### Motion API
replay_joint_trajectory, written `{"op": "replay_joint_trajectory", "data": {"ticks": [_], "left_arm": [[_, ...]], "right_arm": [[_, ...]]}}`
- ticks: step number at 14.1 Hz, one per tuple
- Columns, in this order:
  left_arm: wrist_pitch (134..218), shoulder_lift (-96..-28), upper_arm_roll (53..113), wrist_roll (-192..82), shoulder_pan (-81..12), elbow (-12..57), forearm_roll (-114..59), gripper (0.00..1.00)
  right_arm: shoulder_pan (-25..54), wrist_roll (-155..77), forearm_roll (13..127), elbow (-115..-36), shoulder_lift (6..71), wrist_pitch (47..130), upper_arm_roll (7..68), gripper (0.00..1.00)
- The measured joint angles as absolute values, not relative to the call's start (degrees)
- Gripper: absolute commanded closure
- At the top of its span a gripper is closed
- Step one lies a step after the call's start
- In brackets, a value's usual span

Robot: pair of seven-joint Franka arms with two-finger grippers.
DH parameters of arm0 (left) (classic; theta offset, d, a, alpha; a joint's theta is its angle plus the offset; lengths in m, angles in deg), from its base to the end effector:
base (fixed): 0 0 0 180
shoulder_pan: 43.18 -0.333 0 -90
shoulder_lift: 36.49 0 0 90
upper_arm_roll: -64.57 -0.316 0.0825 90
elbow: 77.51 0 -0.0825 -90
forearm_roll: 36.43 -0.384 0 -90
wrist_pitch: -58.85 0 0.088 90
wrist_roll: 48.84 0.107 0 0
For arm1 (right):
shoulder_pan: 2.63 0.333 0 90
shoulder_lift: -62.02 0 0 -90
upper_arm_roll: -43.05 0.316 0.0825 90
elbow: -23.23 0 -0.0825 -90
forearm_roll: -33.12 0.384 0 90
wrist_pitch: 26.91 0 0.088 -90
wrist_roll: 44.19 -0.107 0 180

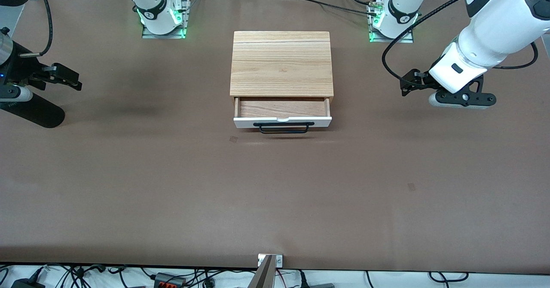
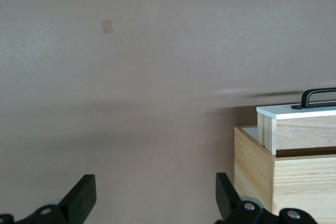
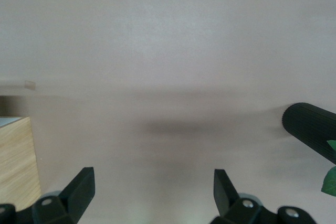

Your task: Close drawer with both arms simultaneously

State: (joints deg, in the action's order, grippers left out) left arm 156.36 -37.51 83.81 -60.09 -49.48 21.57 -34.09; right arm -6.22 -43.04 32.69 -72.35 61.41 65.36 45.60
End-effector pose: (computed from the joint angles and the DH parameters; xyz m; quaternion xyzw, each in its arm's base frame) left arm 0.5486 -0.1287 0.5512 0.9994 -0.0117 -0.0265 0.0180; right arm 0.5569 -0.0110 0.5760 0.9994 0.0012 -0.0343 0.0029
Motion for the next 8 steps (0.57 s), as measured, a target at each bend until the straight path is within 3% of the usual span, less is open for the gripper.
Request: {"op": "replay_joint_trajectory", "data": {"ticks": [4, 8], "left_arm": [[156.72, -39.22, 84.47, -60.09, -48.9, 20.51, -34.08, 0.0], [156.81, -45.47, 84.88, -60.9, -47.14, 16.36, -34.08, 0.0]], "right_arm": [[-6.2, -43.01, 32.69, -72.34, 61.35, 65.15, 45.75, 0.0], [-4.6, -43.04, 32.74, -72.34, 60.99, 64.89, 46.42, 0.0]]}}
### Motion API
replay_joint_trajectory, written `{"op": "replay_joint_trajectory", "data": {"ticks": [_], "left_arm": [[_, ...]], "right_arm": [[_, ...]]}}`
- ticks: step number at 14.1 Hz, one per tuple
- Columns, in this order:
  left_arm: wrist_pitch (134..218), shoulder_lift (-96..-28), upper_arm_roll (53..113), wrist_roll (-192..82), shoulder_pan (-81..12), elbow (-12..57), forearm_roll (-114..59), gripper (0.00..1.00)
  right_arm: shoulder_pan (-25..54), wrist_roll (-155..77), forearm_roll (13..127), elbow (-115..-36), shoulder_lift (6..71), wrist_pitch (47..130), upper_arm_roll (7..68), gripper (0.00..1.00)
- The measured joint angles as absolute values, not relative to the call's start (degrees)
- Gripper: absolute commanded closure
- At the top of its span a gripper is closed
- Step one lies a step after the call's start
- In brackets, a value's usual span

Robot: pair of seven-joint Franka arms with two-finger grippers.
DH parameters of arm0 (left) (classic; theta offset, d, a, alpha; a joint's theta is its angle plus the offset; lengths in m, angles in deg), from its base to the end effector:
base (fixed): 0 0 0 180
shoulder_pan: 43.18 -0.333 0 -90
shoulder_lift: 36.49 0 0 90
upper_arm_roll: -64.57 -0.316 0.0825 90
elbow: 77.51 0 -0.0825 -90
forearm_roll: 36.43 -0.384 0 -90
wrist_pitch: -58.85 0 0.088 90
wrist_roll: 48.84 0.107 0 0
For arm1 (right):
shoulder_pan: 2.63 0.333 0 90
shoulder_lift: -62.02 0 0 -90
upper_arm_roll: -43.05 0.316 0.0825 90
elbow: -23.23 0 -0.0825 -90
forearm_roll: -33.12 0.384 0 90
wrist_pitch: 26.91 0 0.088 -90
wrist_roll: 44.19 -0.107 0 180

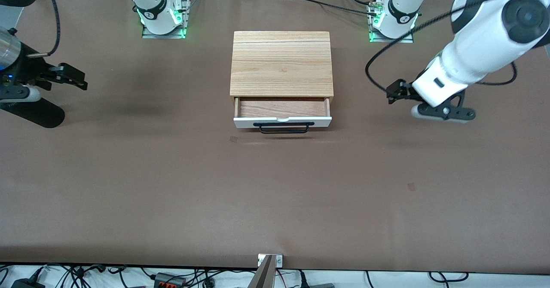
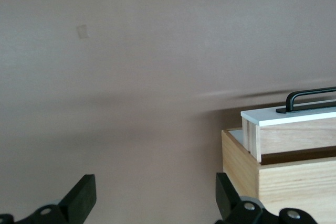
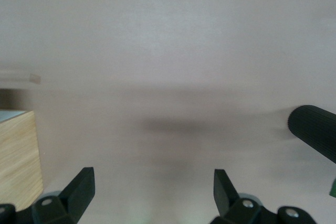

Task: Close drawer with both arms simultaneously
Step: 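Move the right gripper and the left gripper toward the drawer front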

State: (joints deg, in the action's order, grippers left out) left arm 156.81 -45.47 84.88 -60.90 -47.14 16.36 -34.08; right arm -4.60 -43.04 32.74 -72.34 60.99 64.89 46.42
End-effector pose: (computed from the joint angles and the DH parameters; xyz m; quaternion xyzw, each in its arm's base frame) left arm 0.5785 -0.1607 0.5190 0.9976 -0.0328 -0.0483 0.0366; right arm 0.5577 0.0127 0.5713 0.9989 0.0225 -0.0419 0.0029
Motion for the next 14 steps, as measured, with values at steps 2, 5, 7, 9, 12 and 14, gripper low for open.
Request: {"op": "replay_joint_trajectory", "data": {"ticks": [2, 5, 7, 9, 12, 14], "left_arm": [[157.19, -49.29, 84.91, -61.18, -45.96, 14.13, -34.08, 0.0], [157.78, -55.44, 84.95, -61.77, -43.23, 9.94, -34.08, 0.0], [159.67, -58.87, 84.94, -61.98, -41.87, 8.19, -34.08, 0.0], [161.74, -61.79, 84.94, -61.99, -41.03, 7.52, -34.08, 0.0], [164.52, -65.25, 84.95, -61.99, -39.68, 7.24, -34.08, 0.0], [165.42, -66.9, 84.98, -61.99, -38.19, 7.09, -34.08, 0.0]], "right_arm": [[-3.28, -43.06, 32.75, -72.36, 60.12, 64.84, 46.65, 0.0], [-0.78, -43.07, 32.92, -72.36, 56.07, 65.12, 46.82, 0.0], [2.07, -43.1, 33.91, -72.29, 52.5, 67.6, 46.89, 0.0], [5.23, -43.41, 35.82, -72.27, 48.76, 72.42, 47.0, 0.0], [8.78, -44.02, 40.08, -72.25, 42.91, 82.17, 47.05, 0.0], [10.12, -46.8, 44.51, -72.21, 39.55, 88.8, 47.04, 0.0]]}}
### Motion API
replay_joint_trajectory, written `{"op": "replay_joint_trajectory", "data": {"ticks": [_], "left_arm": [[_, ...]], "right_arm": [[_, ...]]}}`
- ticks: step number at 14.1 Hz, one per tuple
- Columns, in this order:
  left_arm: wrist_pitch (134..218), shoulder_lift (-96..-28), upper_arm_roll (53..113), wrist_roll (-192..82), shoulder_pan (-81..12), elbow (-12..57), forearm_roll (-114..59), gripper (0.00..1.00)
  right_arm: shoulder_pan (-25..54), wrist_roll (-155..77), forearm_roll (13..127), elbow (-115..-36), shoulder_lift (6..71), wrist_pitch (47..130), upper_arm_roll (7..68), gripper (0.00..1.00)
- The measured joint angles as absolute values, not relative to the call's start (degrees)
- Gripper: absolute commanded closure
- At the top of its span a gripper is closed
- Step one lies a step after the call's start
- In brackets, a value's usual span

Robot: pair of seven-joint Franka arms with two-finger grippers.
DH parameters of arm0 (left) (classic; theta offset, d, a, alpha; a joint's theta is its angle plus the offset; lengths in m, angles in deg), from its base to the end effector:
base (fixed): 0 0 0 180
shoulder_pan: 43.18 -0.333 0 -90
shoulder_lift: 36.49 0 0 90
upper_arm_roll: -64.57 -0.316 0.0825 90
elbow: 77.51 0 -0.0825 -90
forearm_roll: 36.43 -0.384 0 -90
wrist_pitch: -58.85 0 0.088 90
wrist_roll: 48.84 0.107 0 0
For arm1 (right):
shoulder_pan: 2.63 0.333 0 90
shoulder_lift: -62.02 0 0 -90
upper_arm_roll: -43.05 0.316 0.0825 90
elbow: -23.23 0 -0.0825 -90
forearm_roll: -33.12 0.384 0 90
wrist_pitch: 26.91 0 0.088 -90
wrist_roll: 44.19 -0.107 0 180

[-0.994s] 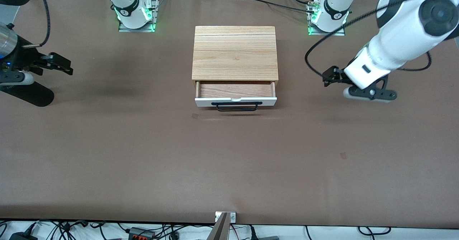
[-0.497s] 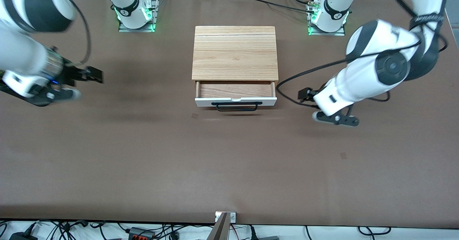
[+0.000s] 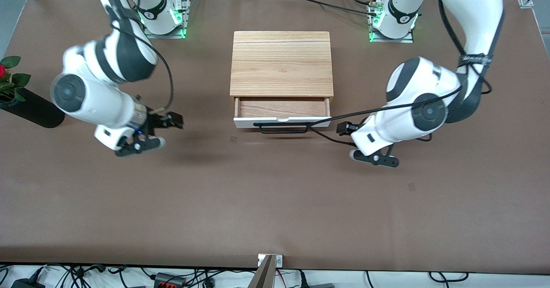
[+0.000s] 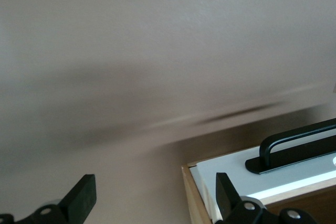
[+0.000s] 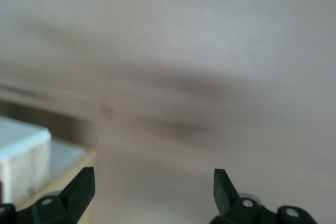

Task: Close drawer with both arms simultaneously
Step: 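Move the right gripper and the left gripper toward the drawer front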

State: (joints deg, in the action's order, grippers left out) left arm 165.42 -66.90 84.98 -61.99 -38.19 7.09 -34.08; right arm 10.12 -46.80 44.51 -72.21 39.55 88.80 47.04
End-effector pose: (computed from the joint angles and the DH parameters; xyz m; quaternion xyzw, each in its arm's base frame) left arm 0.6328 -0.2608 0.3764 0.9890 -0.0816 -0.0903 0.0839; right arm 0.6294 0.1964 0.3782 -0.9918 -0.0755 0.0358 0.0972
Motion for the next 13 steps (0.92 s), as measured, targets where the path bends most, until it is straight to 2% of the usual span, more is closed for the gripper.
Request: {"op": "replay_joint_trajectory", "data": {"ticks": [6, 13], "left_arm": [[165.56, -69.13, 84.95, -62.1, -35.36, 6.91, -34.08, 0.0], [165.12, -70.94, 84.97, -62.1, -34.55, 6.91, -34.08, 0.0]], "right_arm": [[17.95, -60.93, 48.0, -71.95, 34.6, 101.03, 47.15, 0.0], [22.45, -62.62, 48.02, -71.95, 32.93, 102.53, 47.18, 0.0]]}}
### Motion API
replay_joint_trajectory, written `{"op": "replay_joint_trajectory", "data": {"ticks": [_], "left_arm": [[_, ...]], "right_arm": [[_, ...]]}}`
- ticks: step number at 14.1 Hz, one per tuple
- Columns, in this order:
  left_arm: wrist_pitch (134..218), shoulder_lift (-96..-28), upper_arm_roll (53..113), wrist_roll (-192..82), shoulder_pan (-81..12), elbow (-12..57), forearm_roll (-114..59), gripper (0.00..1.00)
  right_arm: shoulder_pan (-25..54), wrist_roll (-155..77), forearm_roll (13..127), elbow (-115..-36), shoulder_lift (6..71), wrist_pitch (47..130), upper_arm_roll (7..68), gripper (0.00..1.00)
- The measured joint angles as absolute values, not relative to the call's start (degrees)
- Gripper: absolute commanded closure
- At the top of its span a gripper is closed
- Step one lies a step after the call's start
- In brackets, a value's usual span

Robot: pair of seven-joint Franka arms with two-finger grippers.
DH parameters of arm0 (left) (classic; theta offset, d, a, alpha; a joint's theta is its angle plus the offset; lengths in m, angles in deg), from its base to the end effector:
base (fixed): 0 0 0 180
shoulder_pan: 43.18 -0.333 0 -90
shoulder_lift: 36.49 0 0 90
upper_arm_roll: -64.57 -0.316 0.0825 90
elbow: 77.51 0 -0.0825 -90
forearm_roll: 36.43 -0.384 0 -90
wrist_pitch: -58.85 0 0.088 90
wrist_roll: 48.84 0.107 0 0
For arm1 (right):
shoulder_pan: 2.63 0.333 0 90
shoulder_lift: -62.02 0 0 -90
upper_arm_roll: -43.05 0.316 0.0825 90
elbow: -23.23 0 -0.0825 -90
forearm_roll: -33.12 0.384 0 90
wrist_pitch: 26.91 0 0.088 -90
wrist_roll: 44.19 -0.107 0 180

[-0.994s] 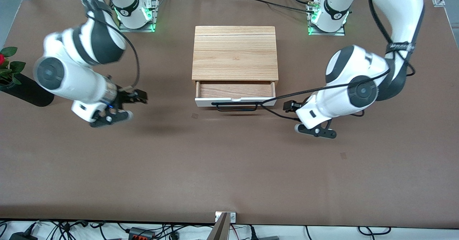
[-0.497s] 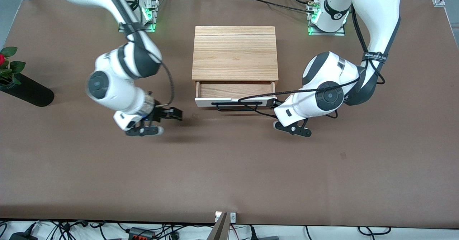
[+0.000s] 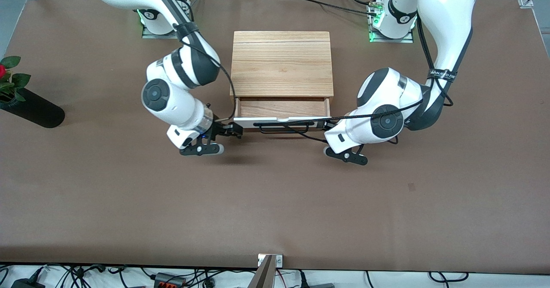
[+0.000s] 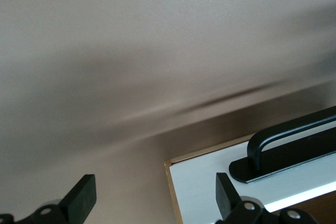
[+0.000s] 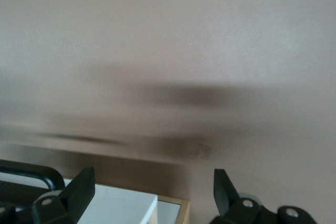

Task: Close drawer with both arms simultaneously
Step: 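Move the right gripper and the left gripper toward the drawer front, then push the drawer front into the box with both grippers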

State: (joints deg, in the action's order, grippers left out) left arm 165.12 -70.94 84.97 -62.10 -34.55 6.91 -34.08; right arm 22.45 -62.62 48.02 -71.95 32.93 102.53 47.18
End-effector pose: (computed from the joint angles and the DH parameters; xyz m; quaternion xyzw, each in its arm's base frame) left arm 0.6165 -0.3004 0.3313 0.9825 -0.1088 -0.1289 0.0791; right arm 0.5995 0.3363 0.3241 -0.9916 -0.0102 0.0082 0.1286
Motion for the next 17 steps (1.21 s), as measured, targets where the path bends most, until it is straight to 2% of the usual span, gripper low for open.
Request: {"op": "replay_joint_trajectory", "data": {"ticks": [8, 17], "left_arm": [[162.28, -71.17, 84.95, -62.1, -33.3, 6.89, -34.09, 0.0], [156.23, -73.97, 84.99, -62.04, -31.74, 6.92, -34.09, 0.0]], "right_arm": [[24.34, -62.92, 48.02, -72.4, 31.94, 98.52, 47.17, 0.0], [26.69, -63.02, 48.02, -71.95, 31.98, 86.58, 47.16, 0.0]]}}
